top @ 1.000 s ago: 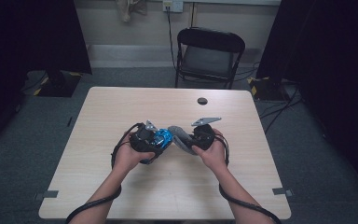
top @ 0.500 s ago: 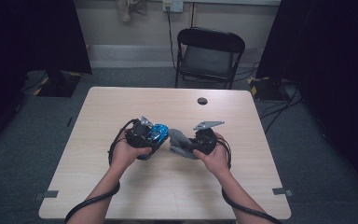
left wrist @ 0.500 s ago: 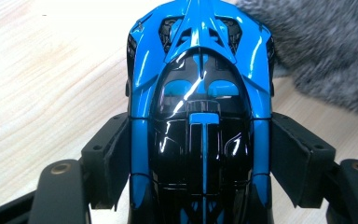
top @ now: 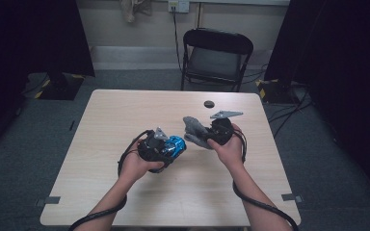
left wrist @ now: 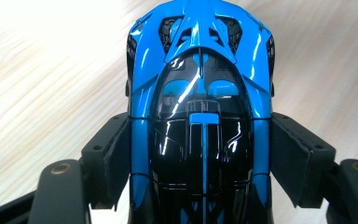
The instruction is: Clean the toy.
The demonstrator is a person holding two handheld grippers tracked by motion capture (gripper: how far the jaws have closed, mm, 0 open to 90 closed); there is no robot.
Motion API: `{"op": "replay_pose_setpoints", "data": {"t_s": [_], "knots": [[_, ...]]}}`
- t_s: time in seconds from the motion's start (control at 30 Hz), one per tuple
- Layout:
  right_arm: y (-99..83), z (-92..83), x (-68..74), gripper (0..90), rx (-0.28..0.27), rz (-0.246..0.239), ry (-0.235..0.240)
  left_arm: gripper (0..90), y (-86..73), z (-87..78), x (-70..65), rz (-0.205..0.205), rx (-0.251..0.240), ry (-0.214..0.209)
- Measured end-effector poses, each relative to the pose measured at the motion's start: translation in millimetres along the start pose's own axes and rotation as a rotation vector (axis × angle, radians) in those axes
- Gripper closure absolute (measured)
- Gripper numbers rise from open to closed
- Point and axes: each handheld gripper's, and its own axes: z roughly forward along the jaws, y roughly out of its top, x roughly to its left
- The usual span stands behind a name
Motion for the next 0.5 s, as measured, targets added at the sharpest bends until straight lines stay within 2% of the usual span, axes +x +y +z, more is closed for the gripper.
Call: {"op": "replay_pose_setpoints", "data": {"t_s": [0.17,0.33,0.5], "knots": [[7.7,8.3,6.3,72.1,0.009,-0.023,-0.004,28.0,2.7,5.7,-13.2,0.027,0.002,-0.031],[9.8,18.9,11.3,72.1,0.017,-0.018,-0.003,28.0,5.5,7.9,-24.8,0.057,0.003,-0.066],[6.2,28.6,17.1,72.0,0.053,-0.036,0.026,28.0,8.4,7.3,-25.7,0.065,-0.001,-0.067]]}}
